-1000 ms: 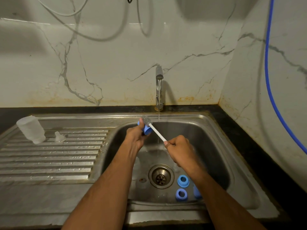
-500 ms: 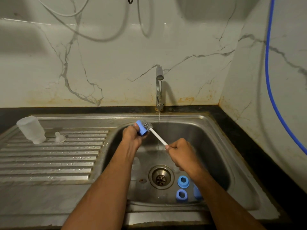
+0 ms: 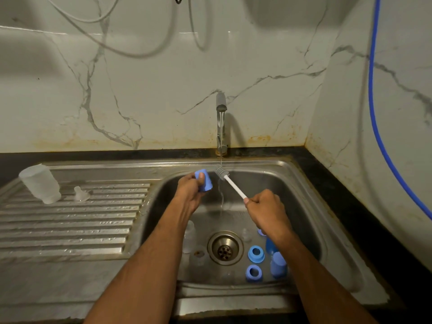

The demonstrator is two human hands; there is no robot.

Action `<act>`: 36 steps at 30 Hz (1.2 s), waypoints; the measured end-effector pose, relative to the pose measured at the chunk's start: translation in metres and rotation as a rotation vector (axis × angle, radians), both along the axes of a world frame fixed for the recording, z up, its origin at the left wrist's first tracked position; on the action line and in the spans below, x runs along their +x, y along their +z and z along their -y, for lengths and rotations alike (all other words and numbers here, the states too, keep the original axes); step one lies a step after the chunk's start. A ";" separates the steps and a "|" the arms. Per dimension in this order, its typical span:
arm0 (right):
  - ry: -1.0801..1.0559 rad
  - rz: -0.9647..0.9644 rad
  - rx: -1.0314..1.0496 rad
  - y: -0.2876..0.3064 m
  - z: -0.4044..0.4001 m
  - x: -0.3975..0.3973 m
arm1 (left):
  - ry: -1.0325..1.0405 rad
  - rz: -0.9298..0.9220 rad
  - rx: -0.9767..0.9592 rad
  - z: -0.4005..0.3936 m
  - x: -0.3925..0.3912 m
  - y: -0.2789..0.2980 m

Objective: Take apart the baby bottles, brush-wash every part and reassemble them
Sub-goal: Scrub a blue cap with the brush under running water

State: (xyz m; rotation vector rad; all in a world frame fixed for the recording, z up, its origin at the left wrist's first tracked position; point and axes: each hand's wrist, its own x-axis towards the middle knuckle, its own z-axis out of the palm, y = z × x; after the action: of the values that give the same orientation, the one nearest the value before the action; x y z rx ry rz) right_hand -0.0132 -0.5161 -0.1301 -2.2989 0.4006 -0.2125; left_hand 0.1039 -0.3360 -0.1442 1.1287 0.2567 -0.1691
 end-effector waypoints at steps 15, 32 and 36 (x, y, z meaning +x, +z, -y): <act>0.085 -0.029 -0.006 0.001 -0.003 -0.004 | -0.024 0.290 0.765 0.007 0.006 -0.022; 0.042 -0.027 -0.101 0.002 0.008 -0.006 | -0.056 0.311 0.772 0.011 0.002 -0.024; 0.104 -0.026 -0.108 0.000 0.000 -0.004 | -0.061 0.308 0.809 0.016 0.002 -0.030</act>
State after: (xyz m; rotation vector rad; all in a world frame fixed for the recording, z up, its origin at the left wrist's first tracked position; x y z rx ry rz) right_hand -0.0168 -0.5166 -0.1299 -2.4238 0.2885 -0.1555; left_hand 0.1062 -0.3520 -0.1744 1.9435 0.0022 0.0709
